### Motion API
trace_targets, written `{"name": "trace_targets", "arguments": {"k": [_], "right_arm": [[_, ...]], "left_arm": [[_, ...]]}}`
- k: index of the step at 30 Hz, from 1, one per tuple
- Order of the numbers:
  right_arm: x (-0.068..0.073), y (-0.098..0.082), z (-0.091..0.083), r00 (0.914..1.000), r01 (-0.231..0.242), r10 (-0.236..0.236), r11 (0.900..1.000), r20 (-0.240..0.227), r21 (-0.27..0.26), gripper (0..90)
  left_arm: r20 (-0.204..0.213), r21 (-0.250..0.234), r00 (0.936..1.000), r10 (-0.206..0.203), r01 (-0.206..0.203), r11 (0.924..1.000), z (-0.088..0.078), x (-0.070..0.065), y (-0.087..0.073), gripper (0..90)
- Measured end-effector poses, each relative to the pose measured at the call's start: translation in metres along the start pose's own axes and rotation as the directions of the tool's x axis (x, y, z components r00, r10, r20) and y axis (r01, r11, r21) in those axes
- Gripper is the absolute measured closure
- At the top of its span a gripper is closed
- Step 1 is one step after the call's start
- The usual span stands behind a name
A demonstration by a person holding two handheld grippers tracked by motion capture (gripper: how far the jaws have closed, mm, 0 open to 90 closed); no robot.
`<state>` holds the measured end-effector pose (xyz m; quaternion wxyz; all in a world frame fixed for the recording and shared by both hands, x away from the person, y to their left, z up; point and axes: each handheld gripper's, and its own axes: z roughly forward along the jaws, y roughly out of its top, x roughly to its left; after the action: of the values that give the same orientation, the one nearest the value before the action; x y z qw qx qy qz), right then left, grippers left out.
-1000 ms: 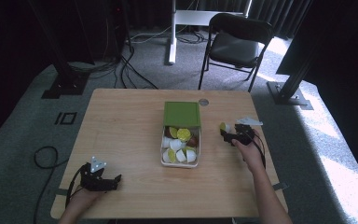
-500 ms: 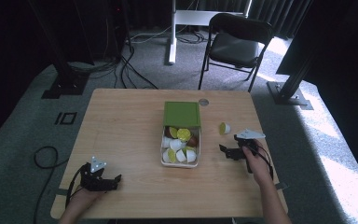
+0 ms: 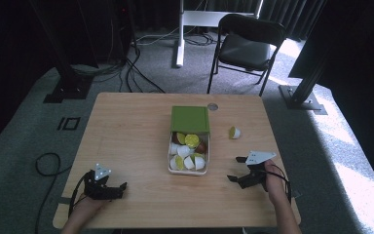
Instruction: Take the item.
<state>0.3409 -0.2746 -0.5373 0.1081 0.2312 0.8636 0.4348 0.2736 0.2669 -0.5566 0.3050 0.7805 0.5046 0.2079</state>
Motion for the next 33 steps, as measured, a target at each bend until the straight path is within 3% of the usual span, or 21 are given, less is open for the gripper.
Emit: {"name": "trace_targets", "arguments": {"k": [3, 6, 11, 15, 17, 20, 24, 33], "right_arm": [[0.008, -0.001, -0.004, 0.9976, 0.035, -0.036, 0.999, -0.060, -0.016, 13.7], [0.015, -0.004, -0.009, 0.9897, 0.084, -0.086, 0.996, -0.115, -0.021, 13.7], [0.019, -0.010, -0.016, 0.9848, 0.088, -0.091, 0.996, -0.147, -0.026, 15.9], [0.019, -0.017, -0.019, 0.9855, 0.100, -0.099, 0.995, -0.138, 0.001, 15.9], [0.020, -0.021, -0.021, 0.9843, 0.128, -0.123, 0.991, -0.127, 0.033, 15.9], [0.021, -0.025, -0.023, 0.9841, 0.125, -0.120, 0.992, -0.131, 0.031, 15.8], [0.023, -0.035, -0.028, 0.9782, 0.174, -0.165, 0.983, -0.126, 0.059, 15.8], [0.023, -0.046, -0.027, 0.9790, 0.181, -0.171, 0.979, -0.111, 0.088, 15.7]], "left_arm": [[0.000, 0.000, 1.0000, 0.000, 0.000, 1.0000, 0.000, 0.000, 0.000, 1.6], [0.000, 0.000, 1.0000, 0.000, 0.000, 1.0000, 0.000, 0.000, 0.000, 1.6], [0.000, 0.000, 1.0000, 0.000, 0.000, 1.0000, 0.000, 0.000, 0.000, 1.5], [0.000, 0.000, 1.0000, 0.000, 0.000, 1.0000, 0.000, 0.000, 0.000, 1.5], [0.000, 0.000, 1.0000, 0.000, 0.000, 1.0000, 0.000, 0.000, 0.000, 1.5], [0.000, 0.000, 1.0000, 0.000, 0.000, 1.0000, 0.000, 0.000, 0.000, 1.5], [0.000, 0.000, 1.0000, 0.000, 0.000, 1.0000, 0.000, 0.000, 0.000, 1.5], [0.000, 0.000, 1.0000, 0.000, 0.000, 1.0000, 0.000, 0.000, 0.000, 1.5]]}}
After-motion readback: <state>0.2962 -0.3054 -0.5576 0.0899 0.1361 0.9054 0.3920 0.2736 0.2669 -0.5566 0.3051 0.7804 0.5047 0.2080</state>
